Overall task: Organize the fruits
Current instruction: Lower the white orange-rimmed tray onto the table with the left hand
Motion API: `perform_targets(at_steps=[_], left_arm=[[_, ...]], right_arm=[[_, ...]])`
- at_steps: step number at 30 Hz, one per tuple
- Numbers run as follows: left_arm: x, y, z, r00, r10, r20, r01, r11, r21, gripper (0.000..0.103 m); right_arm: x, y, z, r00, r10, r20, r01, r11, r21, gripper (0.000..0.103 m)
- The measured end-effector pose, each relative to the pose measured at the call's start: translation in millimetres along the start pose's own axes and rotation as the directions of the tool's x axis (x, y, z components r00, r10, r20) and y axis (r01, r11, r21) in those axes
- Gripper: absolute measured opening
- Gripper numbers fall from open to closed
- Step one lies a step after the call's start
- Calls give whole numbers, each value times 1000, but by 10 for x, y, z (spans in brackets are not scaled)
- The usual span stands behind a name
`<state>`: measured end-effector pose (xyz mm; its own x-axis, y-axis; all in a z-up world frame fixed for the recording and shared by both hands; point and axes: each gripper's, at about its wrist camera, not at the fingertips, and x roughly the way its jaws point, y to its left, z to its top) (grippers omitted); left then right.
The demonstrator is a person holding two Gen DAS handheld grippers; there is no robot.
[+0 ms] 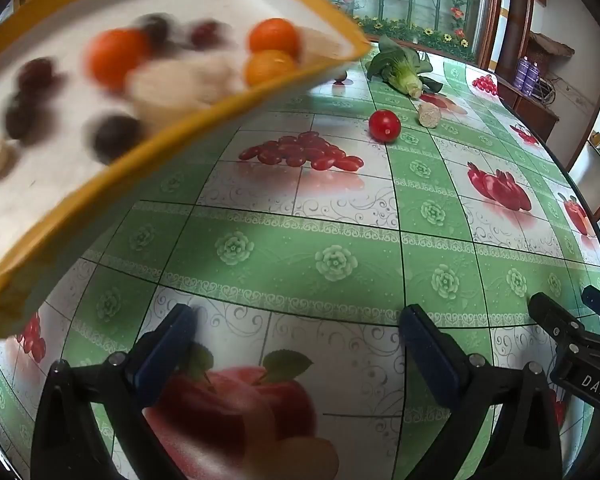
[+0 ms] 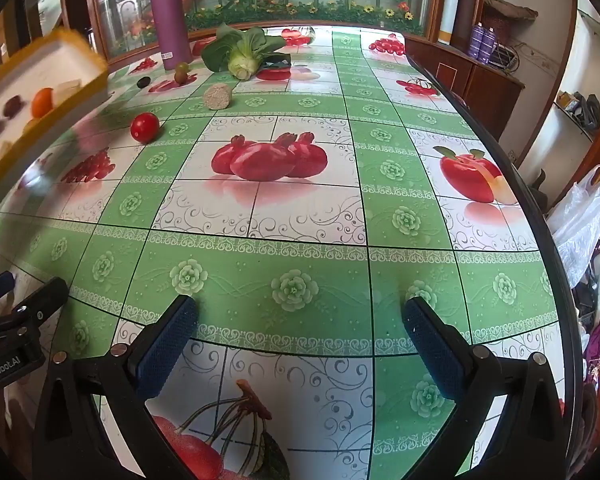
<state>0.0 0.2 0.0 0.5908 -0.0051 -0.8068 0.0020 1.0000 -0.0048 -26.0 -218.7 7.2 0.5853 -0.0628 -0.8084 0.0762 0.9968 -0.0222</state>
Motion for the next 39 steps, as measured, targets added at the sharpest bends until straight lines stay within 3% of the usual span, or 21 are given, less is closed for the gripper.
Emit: perform_targets(at_steps=[39], left_arm=[[-4, -27, 13, 1000, 2, -2, -2, 1000, 1, 103]], right_arm=[[1, 1, 4, 1000, 3, -6, -3, 1000, 2, 103]])
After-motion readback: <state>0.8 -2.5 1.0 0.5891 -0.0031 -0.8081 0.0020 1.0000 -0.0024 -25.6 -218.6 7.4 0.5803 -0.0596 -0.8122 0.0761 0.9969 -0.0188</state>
